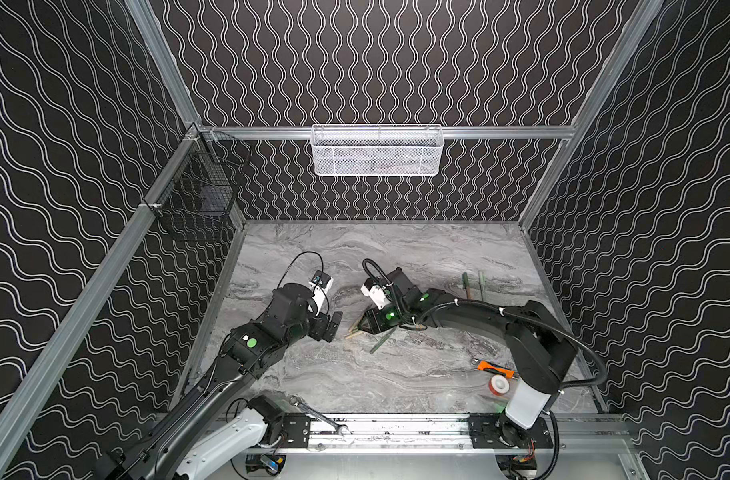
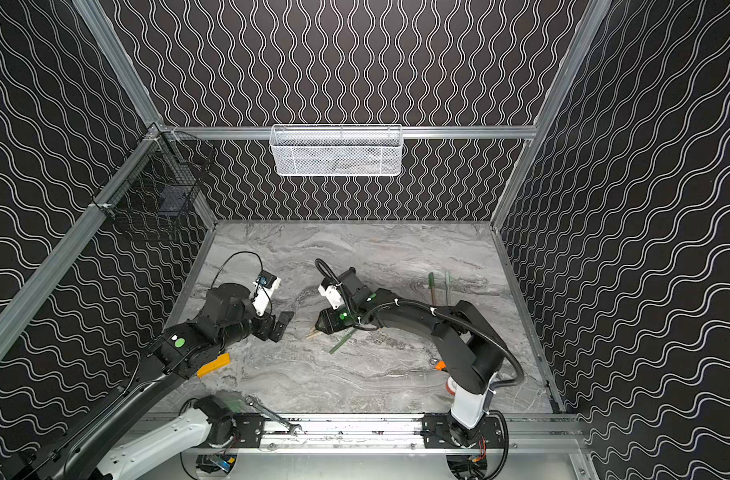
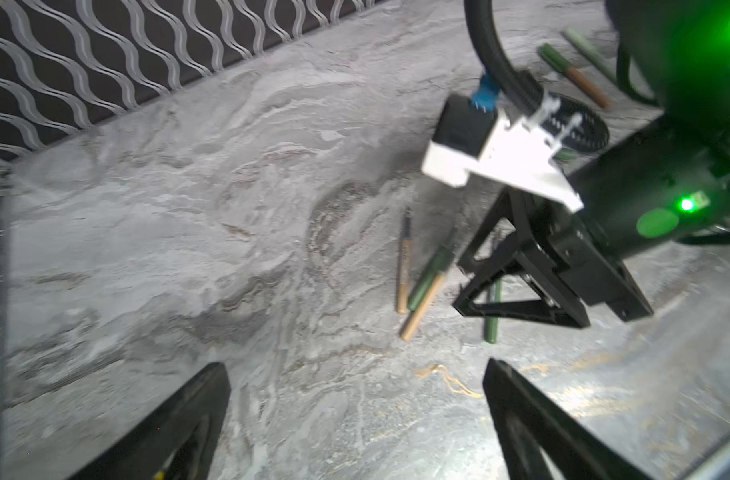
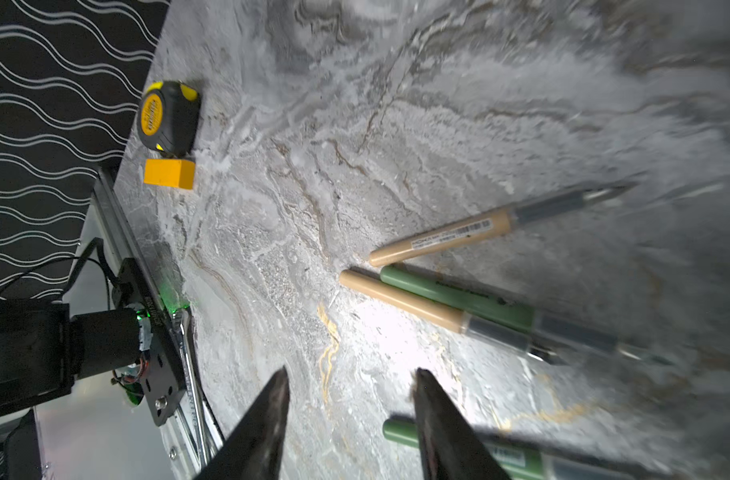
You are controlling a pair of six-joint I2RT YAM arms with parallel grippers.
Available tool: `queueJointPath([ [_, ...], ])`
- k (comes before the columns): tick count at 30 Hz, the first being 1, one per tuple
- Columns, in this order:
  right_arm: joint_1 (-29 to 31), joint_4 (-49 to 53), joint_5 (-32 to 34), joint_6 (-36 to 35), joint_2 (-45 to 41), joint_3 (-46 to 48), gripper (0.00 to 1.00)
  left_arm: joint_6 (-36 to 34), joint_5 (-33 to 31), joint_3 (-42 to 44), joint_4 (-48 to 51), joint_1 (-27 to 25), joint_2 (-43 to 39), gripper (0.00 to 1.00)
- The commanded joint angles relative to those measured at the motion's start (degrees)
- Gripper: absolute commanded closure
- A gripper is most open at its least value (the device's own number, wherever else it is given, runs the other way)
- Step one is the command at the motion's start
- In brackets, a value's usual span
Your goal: Insert the pens into the pen caps
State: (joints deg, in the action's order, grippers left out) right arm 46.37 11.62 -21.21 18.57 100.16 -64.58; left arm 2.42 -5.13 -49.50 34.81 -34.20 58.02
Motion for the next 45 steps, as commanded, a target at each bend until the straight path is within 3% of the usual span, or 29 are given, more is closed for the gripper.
queueJointPath([
  [1, -1.7, 3.4, 4.0, -0.5, -2.8, 1.9, 0.48, -1.8, 9.9, 0.2, -3.5, -0.8, 2.0, 0.04],
  [6, -6.5, 5.1, 6.0, -1.0, -9.5, 10.3, 0.45, -1.4, 10.2, -1.0, -2.5, -9.0, 8.3, 0.06],
  [10, -11.6, 6.1, 6.1, -2.0, -14.5, 15.4, 0.41, 0.4, 11.7, -2.8, -3.1, -12.0, 14.3, 0.05],
  [22, -25.1, 11.2, 10.9, -5.8, -26.2, 22.9, 0.36, 0.9, 6.4, -4.7, -5.3, -24.0, 29.9, 0.09],
  [25, -26.8, 10.6, 10.6, -5.0, -28.6, 23.3, 0.36, 0.1, 3.7, -5.0, -6.6, -27.7, 33.9, 0.15],
  [32, -29.0, 10.1, 12.5, -3.3, -31.6, 23.7, 0.35, -0.2, 1.3, -5.9, -12.4, -31.0, 42.3, 0.45],
  [35, -29.2, 10.0, 12.9, -2.9, -32.7, 24.1, 0.35, -0.7, 0.7, -4.6, -16.2, -31.7, 43.1, 0.47],
  [40, -29.4, 10.2, 13.3, -2.8, -33.6, 24.4, 0.35, -1.8, 1.8, -4.8, -17.9, -32.2, 45.3, 0.64],
  [45, -29.6, 9.6, 13.0, -2.9, -33.5, 24.3, 0.35, -2.3, 0.8, -5.9, -17.6, -34.1, 47.5, 0.64],
])
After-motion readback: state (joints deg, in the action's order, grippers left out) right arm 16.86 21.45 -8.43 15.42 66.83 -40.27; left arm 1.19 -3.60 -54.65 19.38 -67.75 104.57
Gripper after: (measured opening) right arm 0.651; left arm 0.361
